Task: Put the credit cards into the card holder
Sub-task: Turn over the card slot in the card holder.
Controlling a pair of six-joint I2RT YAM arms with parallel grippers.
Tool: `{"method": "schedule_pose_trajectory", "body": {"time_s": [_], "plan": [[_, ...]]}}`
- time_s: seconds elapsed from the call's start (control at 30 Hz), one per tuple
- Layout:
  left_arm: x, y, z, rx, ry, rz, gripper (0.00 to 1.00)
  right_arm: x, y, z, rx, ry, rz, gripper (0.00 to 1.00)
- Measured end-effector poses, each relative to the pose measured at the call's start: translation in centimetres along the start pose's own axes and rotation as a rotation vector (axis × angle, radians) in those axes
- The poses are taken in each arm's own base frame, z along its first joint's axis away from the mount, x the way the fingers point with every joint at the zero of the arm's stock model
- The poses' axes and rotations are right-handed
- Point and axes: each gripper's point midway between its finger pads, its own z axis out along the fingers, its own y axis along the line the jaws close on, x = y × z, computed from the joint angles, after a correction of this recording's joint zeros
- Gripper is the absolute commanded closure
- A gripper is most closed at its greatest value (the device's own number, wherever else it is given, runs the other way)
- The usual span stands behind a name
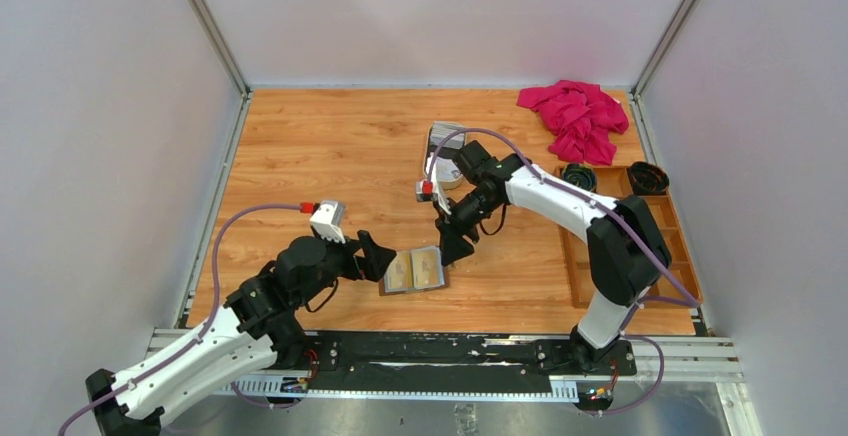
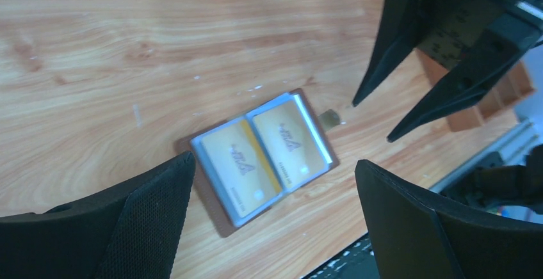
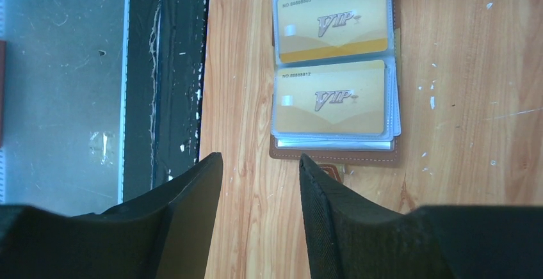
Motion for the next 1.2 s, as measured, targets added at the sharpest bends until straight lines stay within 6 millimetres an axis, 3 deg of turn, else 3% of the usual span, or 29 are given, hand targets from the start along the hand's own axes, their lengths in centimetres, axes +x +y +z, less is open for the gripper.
{"method": "schedule_pose_trajectory", "body": {"time_s": [0.33, 0.77, 1.2], "plan": [[0.1, -3.2, 0.8, 0.158, 0.002, -0.057, 0.0, -0.6, 1.2, -2.7, 0.036, -0.017, -0.109, 0.48], [0.8, -4.9, 2.0, 0.231, 0.029, -0.112, 0.0, -0.3, 0.8, -4.6, 0.07, -0.046, -0.119, 0.48], [1.8, -5.5, 3.0, 0.246, 0.069, -0.139, 0.01, -0.4, 1.2, -4.8, 0.06, -0.063, -0.123, 0.48]]}}
